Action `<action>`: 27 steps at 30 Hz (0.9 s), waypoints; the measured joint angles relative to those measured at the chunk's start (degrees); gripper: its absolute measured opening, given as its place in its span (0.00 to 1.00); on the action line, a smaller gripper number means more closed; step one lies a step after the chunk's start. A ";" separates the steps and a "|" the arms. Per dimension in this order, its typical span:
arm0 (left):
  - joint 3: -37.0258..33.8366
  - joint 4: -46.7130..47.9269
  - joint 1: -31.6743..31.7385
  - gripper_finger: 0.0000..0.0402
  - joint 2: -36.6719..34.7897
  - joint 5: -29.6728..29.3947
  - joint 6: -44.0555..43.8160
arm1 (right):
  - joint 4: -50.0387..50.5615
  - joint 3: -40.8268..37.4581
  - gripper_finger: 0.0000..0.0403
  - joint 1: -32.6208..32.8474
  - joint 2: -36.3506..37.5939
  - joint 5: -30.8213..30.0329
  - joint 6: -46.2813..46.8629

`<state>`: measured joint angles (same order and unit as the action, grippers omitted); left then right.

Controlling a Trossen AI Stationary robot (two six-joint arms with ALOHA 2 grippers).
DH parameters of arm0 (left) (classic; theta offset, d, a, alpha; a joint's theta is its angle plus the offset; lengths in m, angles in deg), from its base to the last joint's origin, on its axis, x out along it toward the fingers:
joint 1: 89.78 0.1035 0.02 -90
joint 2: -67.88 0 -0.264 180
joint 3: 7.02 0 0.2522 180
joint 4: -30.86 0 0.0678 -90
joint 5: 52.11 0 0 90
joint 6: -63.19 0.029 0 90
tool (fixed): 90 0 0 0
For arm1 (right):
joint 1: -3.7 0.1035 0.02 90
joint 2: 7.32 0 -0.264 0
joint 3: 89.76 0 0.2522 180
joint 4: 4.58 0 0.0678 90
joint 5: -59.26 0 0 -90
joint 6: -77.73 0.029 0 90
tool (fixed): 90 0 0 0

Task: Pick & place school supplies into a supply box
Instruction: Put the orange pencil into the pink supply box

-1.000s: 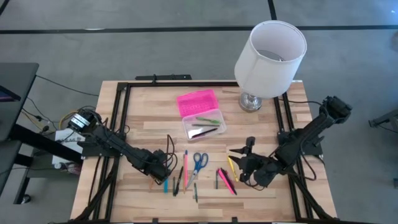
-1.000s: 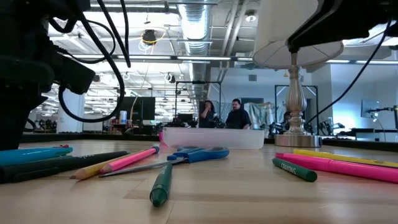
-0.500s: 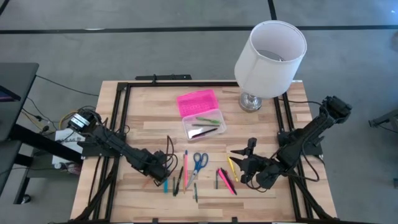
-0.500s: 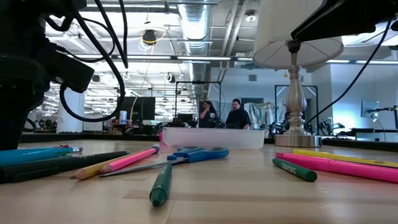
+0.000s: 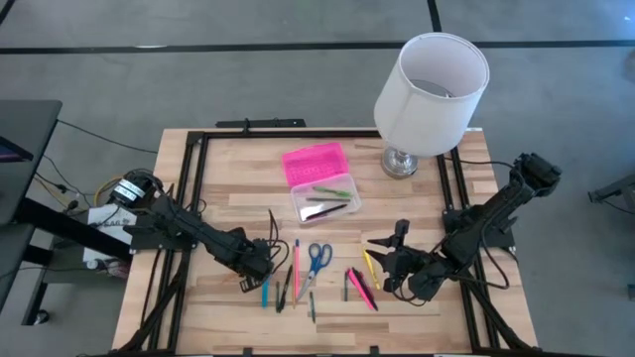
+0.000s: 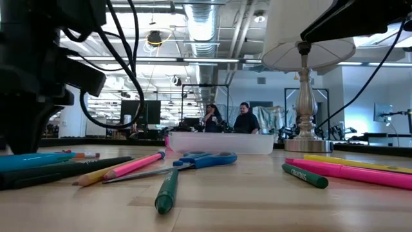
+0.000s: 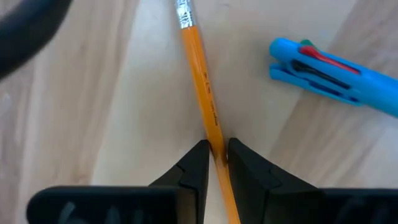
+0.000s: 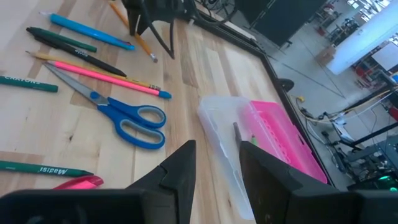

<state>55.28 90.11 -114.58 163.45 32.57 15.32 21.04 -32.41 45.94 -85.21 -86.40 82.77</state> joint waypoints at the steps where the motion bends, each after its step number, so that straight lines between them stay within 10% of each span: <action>1: -0.02 0.09 0.34 0.13 0.00 -0.22 0.60 | 0.01 0.00 0.29 0.02 0.00 0.02 0.00; 27: -0.11 2.27 1.54 0.13 0.07 -4.57 3.08 | 0.09 0.00 0.29 0.04 -0.07 0.27 0.00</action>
<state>55.17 92.39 -113.04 163.52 28.00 18.40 21.12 -32.41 45.98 -85.27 -86.13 82.77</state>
